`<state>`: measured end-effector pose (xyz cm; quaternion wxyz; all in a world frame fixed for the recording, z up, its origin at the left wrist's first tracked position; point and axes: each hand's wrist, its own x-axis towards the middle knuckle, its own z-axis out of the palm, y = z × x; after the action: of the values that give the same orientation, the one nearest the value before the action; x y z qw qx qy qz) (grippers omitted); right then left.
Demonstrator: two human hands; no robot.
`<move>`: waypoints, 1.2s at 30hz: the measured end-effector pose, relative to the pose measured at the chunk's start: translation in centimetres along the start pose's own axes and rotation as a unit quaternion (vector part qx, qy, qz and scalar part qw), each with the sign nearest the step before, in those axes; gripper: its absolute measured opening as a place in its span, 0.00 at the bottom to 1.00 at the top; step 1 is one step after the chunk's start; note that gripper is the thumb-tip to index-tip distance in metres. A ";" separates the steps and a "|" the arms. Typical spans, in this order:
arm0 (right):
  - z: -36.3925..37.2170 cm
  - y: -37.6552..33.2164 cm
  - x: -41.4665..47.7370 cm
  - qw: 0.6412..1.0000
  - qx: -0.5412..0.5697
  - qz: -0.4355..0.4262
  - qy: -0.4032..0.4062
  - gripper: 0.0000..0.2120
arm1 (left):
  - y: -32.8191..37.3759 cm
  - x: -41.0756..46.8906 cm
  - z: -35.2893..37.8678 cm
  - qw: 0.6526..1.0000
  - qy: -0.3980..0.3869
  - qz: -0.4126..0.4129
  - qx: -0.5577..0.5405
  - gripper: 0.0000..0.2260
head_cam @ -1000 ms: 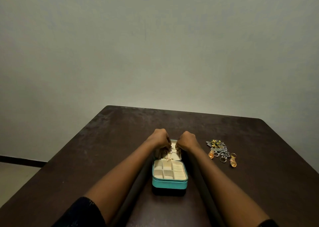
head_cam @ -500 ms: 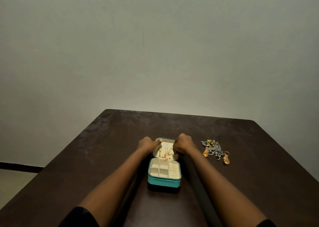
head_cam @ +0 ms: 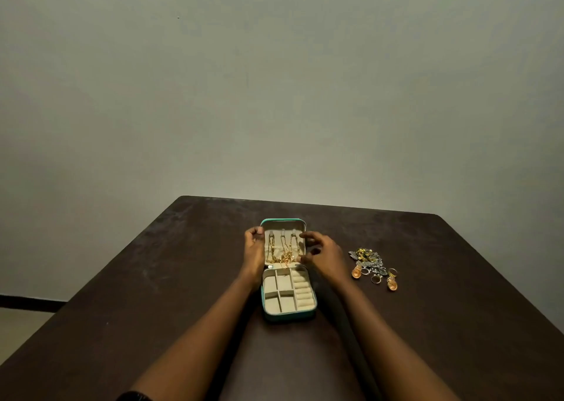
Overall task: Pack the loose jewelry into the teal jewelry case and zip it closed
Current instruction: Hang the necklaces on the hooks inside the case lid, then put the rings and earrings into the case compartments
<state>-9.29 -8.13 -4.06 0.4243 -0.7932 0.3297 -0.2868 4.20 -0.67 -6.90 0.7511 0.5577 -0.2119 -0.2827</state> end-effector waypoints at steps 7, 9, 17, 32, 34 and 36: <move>0.6 2.0 -0.3 0.987 0.131 -0.015 0.088 0.15 | -2.2 0.2 0.2 0.986 0.007 0.166 0.019 0.05; 0.7 2.5 0.0 0.987 0.131 -0.004 0.087 0.18 | -2.7 0.3 0.2 0.984 0.002 0.173 0.050 0.05; 1.2 4.0 0.8 0.982 0.167 0.016 0.082 0.19 | -3.3 1.0 1.3 0.988 0.039 0.128 0.079 0.06; 2.3 5.3 1.9 0.972 0.190 0.073 0.116 0.21 | -5.2 3.6 1.9 0.986 0.058 0.006 0.154 0.15; 2.1 5.3 1.8 0.971 0.187 0.077 0.131 0.19 | -4.9 3.5 2.3 0.987 0.025 0.001 0.158 0.16; 1.7 5.5 1.8 0.971 0.177 0.084 0.140 0.16 | -4.1 2.9 2.9 0.989 -0.008 -0.011 0.146 0.16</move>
<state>-8.46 -10.96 -9.30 0.5303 -0.6268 0.3949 -0.4123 3.78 -5.59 -10.02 0.6569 0.6611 -0.2508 -0.2616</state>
